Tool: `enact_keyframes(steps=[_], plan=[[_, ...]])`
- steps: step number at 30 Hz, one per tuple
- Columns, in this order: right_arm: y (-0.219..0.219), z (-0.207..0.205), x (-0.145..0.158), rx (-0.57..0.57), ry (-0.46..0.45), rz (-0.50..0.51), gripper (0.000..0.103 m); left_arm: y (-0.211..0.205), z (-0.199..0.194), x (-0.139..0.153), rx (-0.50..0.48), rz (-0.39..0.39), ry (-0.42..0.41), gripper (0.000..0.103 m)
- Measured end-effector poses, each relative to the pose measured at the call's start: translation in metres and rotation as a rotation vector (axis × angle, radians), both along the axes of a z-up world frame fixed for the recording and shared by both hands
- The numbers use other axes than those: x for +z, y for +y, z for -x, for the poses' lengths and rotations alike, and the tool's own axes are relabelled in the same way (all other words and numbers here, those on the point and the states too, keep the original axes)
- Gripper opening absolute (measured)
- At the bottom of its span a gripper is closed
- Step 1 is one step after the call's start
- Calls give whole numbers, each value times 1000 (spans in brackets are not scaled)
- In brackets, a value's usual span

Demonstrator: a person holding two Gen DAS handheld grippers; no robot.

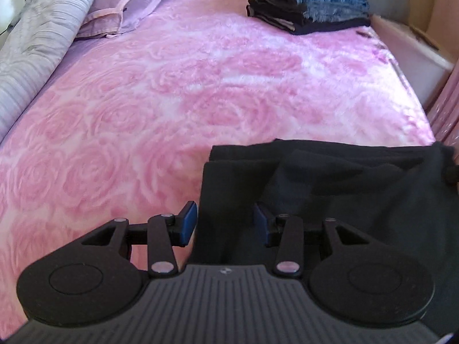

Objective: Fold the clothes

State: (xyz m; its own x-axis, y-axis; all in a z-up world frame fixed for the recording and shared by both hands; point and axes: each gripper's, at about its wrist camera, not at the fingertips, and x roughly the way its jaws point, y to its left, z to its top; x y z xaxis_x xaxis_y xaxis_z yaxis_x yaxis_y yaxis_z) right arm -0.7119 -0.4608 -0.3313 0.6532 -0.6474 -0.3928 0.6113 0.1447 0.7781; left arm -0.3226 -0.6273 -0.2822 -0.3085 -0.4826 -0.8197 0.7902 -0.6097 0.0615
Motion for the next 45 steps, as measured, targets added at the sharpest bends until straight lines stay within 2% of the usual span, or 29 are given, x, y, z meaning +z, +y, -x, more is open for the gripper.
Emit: enact_keyframes(steps=[3, 5, 7, 11, 14, 17, 19, 23, 25, 28, 31, 33, 35, 37, 41, 45], plan=[[1, 2, -1, 11, 18, 8, 13, -15, 2, -10, 11, -19, 9, 35], [-4, -4, -4, 14, 37, 15, 12, -17, 2, -14, 16, -18, 20, 5], [-9, -10, -7, 17, 47, 19, 7, -10, 3, -12, 5, 11, 9, 2], [-8, -15, -1, 28, 87, 54, 3, 8, -1, 3, -12, 90, 33, 1], [-3, -15, 14, 20, 106, 129, 2, 11, -10, 23, 3, 144, 104, 1], [1, -15, 26, -6, 131, 207, 2, 2, -9, 32, 5, 169, 128, 1], [-1, -16, 22, -9, 148, 198, 2, -8, -2, 24, -3, 140, 112, 1], [-12, -17, -12, -14, 145, 80, 2, -23, 12, -11, -6, 76, 51, 2], [-10, -14, -16, -34, 131, 83, 2, -21, 17, -16, -14, 93, 42, 2], [-8, -18, -11, -14, 170, 110, 3, -21, 16, -16, -7, 96, 38, 3], [-9, -14, -13, -16, 158, 81, 3, -21, 10, -9, 31, 88, 37, 9], [-6, -9, -8, -31, 159, 76, 4, -16, -2, 7, 97, 119, 64, 10], [1, -7, 5, -40, 206, 104, 9, -4, -19, 23, 161, 148, 90, 10], [14, -4, 19, -49, 282, 151, 15, 15, -32, 36, 180, 167, 106, 9], [36, -11, 37, -54, 371, 225, 19, 54, -29, 51, 107, 161, 119, 10], [35, -48, 41, 53, 404, 304, 20, 69, 6, 47, -6, 141, 154, 10]])
